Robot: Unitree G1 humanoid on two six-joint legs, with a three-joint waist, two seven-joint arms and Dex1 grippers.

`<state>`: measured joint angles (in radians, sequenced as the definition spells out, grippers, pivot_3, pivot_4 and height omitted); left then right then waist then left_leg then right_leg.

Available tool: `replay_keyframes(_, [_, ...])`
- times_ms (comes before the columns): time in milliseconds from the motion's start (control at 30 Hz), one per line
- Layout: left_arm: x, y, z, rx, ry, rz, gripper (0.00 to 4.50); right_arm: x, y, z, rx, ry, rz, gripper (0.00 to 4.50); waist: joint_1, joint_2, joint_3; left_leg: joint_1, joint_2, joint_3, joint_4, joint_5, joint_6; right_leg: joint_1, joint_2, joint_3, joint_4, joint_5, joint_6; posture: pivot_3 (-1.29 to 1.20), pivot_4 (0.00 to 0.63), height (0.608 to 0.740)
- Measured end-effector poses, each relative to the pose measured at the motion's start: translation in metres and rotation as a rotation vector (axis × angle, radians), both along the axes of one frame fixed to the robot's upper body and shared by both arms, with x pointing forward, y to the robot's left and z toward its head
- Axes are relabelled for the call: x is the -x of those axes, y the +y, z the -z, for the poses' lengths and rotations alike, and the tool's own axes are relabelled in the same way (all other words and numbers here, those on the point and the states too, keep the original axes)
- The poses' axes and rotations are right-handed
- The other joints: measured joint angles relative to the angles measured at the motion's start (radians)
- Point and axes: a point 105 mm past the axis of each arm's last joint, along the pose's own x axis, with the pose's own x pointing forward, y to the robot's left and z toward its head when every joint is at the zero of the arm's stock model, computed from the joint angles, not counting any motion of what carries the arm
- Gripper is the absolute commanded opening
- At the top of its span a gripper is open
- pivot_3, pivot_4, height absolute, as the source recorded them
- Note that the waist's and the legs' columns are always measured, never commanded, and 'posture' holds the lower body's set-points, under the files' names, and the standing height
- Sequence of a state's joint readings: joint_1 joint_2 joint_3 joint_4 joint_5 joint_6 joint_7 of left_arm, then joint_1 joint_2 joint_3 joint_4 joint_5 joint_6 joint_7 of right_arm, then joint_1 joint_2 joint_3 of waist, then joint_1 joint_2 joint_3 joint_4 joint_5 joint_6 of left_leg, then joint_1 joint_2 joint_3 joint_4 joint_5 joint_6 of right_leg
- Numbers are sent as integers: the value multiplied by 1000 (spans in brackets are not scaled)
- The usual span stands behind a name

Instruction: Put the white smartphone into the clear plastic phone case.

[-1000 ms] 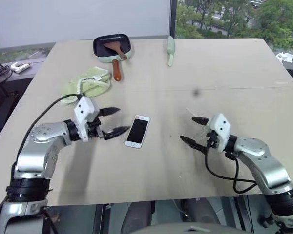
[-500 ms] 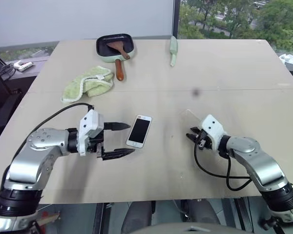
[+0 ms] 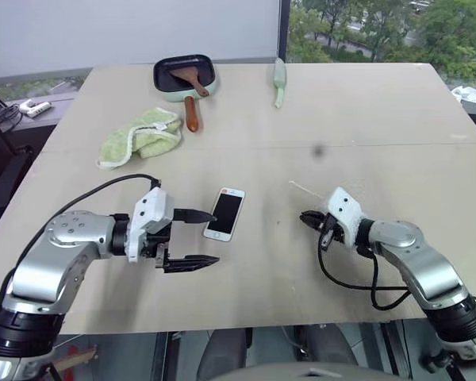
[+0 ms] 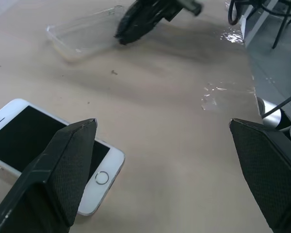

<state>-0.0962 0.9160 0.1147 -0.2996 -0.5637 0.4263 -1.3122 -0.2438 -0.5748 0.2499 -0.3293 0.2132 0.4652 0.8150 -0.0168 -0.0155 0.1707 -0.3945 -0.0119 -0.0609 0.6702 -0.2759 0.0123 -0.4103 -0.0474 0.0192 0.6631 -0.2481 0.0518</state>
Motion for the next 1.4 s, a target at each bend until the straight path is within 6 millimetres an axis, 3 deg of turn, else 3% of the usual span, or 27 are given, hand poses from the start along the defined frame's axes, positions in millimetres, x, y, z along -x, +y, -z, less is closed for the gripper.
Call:
replay_keyframes(167, [1,0,-1,-1,1,6,4500,23,-3,-4,41,-5,-285,29,1,0,0,0,0,0,0,0,0,0,0,0,0,0,0,0,150,740])
replay_keyframes(367, [3,-2,-1,-7,-5,10,4500,21,-11,5,119,20,-411,29,0,0,0,0,1,0,0,0,0,0,0,0,0,0,0,0,150,740])
replay_keyframes(467, [7,-3,1,-11,4,16,4500,13,-15,6,155,0,-414,929,2,0,0,0,1,0,0,0,0,0,0,0,0,0,0,0,150,740])
replay_keyframes(567, [10,-2,5,-16,17,15,4500,8,-19,5,186,-24,-412,2217,2,0,0,0,1,0,0,0,0,0,0,0,0,0,0,0,150,740])
replay_keyframes(600, [10,-2,5,-16,18,15,4500,8,-19,5,190,-26,-412,2439,2,0,0,0,1,0,0,0,0,0,0,0,0,0,0,0,150,740])
replay_keyframes(633, [11,-2,6,-17,18,16,4500,7,-22,7,203,-22,-410,3052,4,0,0,0,1,0,0,0,0,0,0,0,0,0,0,0,150,740])
replay_keyframes(767, [9,-1,5,-20,-9,17,4500,8,-28,4,200,-10,-401,4376,4,0,0,0,1,0,0,0,0,0,0,0,0,0,0,0,150,740])
replay_keyframes(867, [1,1,3,-16,-47,-6,4500,7,-29,-4,168,-10,-381,4455,4,0,0,0,1,0,0,0,0,0,0,0,0,0,0,0,150,740])
replay_keyframes(900, [-14,2,-2,4,-112,-68,4500,8,-25,-15,99,-7,-358,4455,6,0,0,0,1,-1,0,0,0,0,0,-1,0,0,0,0,150,740])
replay_keyframes(1033, [-36,15,1,-36,-172,-210,4500,13,-11,-33,-18,-10,-350,4455,0,0,0,0,1,0,0,0,0,0,0,1,0,0,0,0,150,740])
replay_keyframes(1400, [-48,45,40,-138,-130,-483,4500,21,16,-43,-125,8,-304,4455,4,0,0,-1,0,-1,0,0,0,-1,-1,0,1,0,0,0,150,740])
